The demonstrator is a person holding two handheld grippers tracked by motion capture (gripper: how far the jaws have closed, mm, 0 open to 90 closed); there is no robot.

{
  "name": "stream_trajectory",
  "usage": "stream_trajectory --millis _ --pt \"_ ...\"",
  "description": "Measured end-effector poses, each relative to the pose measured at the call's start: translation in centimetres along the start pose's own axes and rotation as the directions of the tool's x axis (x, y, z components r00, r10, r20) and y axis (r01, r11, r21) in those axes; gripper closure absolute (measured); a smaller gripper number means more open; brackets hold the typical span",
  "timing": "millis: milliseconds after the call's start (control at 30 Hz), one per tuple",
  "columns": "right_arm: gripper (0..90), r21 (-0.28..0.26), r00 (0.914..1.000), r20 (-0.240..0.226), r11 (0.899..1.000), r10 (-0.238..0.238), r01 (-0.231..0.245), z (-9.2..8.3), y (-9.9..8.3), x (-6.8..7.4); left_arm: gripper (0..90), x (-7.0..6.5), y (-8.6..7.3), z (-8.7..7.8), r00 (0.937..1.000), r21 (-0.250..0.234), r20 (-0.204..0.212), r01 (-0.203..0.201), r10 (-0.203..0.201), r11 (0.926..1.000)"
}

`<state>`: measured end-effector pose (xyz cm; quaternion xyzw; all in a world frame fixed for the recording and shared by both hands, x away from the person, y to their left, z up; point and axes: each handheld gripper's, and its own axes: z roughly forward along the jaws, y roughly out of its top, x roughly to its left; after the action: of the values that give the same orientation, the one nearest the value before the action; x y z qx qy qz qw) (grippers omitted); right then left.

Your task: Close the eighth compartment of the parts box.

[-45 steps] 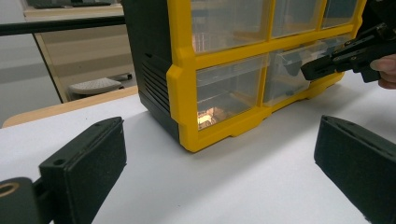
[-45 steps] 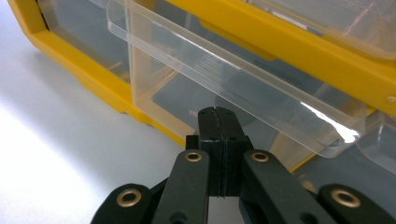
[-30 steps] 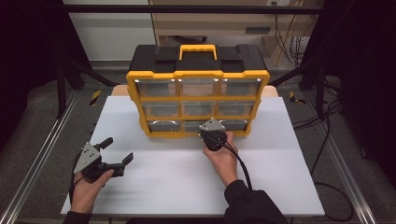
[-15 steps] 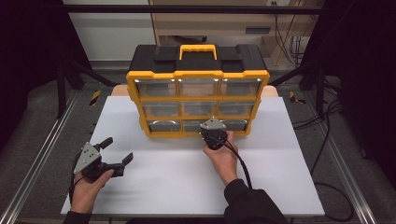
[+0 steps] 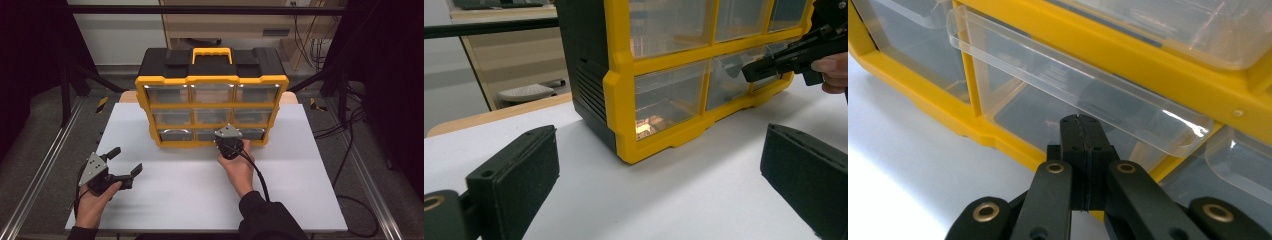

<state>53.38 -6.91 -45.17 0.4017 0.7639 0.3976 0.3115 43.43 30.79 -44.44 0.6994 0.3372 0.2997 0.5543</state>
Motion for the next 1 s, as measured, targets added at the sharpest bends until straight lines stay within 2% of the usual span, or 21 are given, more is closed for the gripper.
stream_trajectory --millis 567,1000 --pt "90.0 0.000 1.0000 0.003 1.000 0.008 -0.008 0.13 0.03 -0.01 2.3 0.00 0.01 -0.01 1.0000 -0.001 0.000 0.000 0.000 1.0000" --pt "90.0 0.002 1.0000 -0.002 1.000 -0.010 0.010 0.11 -0.05 0.36 2.3 0.02 0.02 -0.03 1.0000 -0.002 -0.001 0.001 -0.001 1.0000"
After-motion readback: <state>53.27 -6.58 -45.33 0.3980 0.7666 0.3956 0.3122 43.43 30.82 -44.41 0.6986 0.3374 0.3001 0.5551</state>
